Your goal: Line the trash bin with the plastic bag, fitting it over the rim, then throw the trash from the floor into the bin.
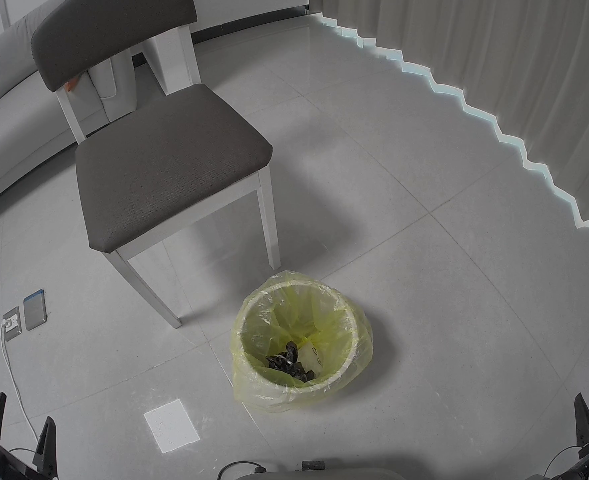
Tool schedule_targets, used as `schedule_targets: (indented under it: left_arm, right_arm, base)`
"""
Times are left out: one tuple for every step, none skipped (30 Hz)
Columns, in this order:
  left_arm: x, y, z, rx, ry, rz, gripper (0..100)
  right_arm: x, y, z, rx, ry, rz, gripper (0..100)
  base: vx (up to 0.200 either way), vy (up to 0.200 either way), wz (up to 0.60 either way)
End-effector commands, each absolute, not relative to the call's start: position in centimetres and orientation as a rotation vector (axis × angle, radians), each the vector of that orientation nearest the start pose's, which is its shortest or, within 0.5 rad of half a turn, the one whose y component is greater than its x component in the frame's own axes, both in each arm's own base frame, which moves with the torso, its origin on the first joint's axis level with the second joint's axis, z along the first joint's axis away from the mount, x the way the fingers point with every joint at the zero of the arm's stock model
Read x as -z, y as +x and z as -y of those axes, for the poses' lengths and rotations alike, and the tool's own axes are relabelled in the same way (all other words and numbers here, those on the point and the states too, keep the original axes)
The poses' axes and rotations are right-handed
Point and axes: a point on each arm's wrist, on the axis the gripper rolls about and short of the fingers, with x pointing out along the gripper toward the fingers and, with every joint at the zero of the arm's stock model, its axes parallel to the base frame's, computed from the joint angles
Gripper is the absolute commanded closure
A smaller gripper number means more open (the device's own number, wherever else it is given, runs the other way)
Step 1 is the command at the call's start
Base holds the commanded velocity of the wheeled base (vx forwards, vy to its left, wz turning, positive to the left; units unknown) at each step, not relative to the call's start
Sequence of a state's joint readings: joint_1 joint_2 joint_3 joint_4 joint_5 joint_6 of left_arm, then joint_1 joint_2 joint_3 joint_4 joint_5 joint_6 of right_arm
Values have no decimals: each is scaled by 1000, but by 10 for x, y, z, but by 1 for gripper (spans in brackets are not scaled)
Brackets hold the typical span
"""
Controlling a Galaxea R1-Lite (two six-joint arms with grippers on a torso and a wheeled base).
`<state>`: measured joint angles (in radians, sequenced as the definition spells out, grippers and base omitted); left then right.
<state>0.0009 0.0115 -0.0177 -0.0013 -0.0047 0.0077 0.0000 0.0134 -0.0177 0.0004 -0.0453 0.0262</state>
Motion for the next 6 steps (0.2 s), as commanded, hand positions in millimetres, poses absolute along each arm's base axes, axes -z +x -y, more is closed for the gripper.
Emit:
schedule_targets:
  left_arm:
    - [-76, -23, 0, 3, 8, 2, 0]
    - [-76, -23, 0, 3, 8, 2, 0]
    - [-76, -23, 0, 3, 8, 2, 0]
    - [-76, -23, 0, 3, 8, 2, 0]
    - [-76, -23, 0, 3, 8, 2, 0]
    - [-76, -23, 0, 3, 8, 2, 0]
  right_arm:
    - [-77, -22, 1, 43, 26, -7, 0]
    - [-77, -22, 1, 43, 27, -7, 0]
    - [-77, -22, 1, 43, 27, -7, 0]
    - [-77, -22, 1, 43, 27, -7, 0]
    - [-77, -22, 1, 43, 31, -7, 0]
    - [-77, -22, 1, 43, 31, -7, 0]
  base:
    - [0, 0, 0]
    - [0, 0, 0]
    - [0, 0, 0]
    - [0, 0, 0]
    - [0, 0, 0]
    - [0, 0, 0]
